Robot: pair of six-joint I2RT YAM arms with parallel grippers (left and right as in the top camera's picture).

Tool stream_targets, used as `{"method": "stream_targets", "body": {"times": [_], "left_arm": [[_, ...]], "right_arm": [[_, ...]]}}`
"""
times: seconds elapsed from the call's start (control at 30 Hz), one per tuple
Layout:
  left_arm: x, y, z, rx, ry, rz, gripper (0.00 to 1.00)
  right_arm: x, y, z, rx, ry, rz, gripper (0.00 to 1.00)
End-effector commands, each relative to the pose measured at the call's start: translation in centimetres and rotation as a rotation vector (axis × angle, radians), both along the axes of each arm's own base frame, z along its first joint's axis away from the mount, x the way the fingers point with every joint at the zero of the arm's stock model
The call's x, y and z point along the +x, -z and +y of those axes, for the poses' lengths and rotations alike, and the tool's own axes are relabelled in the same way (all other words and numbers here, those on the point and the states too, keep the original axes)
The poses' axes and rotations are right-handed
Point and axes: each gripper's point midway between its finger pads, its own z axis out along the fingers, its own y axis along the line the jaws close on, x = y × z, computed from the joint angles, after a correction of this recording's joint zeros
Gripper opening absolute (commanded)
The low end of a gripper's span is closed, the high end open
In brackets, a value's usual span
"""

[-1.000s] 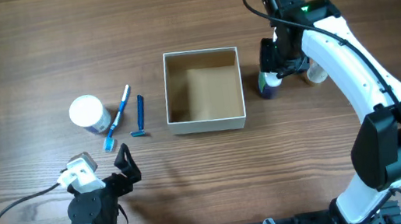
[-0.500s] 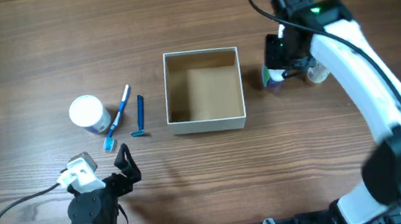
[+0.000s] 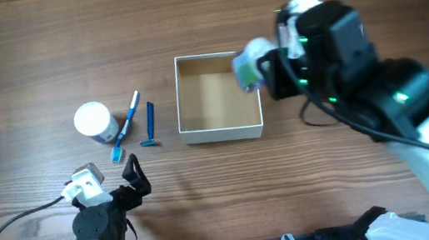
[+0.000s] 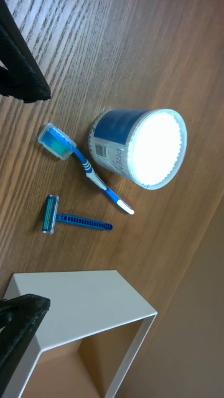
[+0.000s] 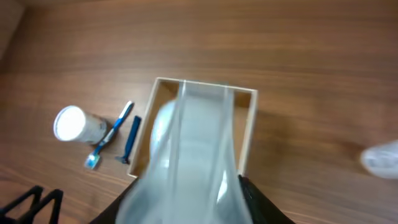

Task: Pack container
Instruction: 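Lift the soap bottle with the right gripper and lower it into the box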

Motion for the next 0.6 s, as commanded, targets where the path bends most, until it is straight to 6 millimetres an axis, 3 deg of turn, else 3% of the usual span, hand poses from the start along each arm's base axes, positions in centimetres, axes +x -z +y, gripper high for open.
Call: {"method": "stream_targets", "body": {"times": [0.0, 0.23, 0.3, 0.47, 0.57], "left_arm": [[0.0, -0.1, -0.1, 0.004, 0.006, -0.008, 1.00], [0.0, -0.1, -0.1, 0.004, 0.006, -0.008, 1.00], [0.0, -0.1, -0.1, 0.004, 0.006, -0.008, 1.00], [0.0, -0.1, -0.1, 0.003, 0.006, -0.008, 1.00], [0.0, -0.1, -0.1, 0.003, 0.006, -0.008, 1.00]], "right_arm": [[2.2, 2.7, 2.3, -0.007, 0.016, 0.056, 0.26], [5.5, 10.8, 3.4, -0.116, 0.053, 0.217, 0.26], [6.7, 12.4, 3.1, -0.130, 0.080, 0.236, 0.30], [8.9, 14.6, 2.9, -0.128, 0.107, 0.244, 0.31], [9.2, 14.5, 2.9, -0.129, 0.104, 0.233, 0.31]]}}
